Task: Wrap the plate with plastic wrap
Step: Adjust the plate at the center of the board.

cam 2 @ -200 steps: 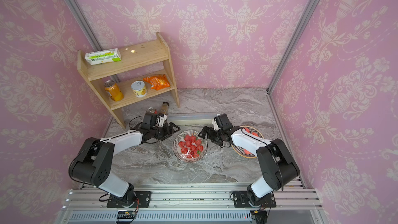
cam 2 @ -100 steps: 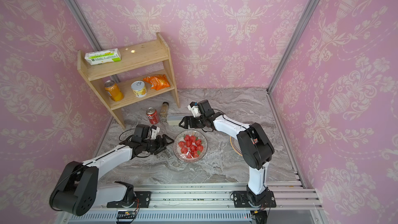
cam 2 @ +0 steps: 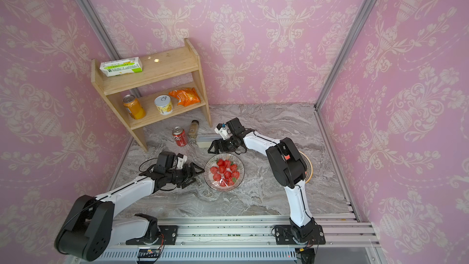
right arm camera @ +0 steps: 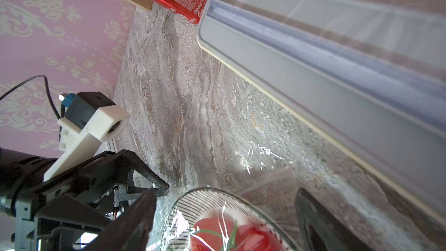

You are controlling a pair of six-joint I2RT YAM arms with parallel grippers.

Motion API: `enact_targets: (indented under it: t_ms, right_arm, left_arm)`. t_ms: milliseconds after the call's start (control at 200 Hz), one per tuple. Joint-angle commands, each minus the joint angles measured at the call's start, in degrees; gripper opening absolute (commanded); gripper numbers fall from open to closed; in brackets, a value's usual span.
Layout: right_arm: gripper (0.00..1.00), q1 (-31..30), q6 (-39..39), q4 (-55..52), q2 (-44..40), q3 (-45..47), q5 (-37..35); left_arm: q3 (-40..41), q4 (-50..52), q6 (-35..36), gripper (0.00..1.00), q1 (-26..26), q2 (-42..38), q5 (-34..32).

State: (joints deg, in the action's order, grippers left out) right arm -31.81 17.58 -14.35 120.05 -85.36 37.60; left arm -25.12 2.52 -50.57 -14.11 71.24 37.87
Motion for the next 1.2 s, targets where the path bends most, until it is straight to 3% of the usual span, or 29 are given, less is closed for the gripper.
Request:
enact_targets:
  t_ms: [0,410,916,1076,1196]
  right_arm:
    - [0.91,-0.26,-2.58,-2.16,1.40,-1.44,0.90]
    - [0.91,0.43,-2.85,-2.07,1.20,1.37,1.15]
    - [0.92,1.62,7.28,13.00,-3.62,14.56,-0.06]
    - [0.95,4.07,8.93,12.37,-8.80,16.91,-3.90]
    - [0.99,6.38,7.29,4.54,-15.57,17.28,-10.33]
  left_arm:
    - [0.61,-0.69,-1.03,0.81,-0.47,-0.40,1.33]
    - [2.71,-4.10,-4.41,0.81,-1.33,-1.28,1.60]
    - [2.80,-4.72,-5.40,0.81,-2.95,-1.54,0.50]
    - [2.83,-6.02,-6.48,0.81,-3.61,-1.63,0.54]
    - [2.76,-8.14,-7.71,0.81,-4.34,-0.99,0.54]
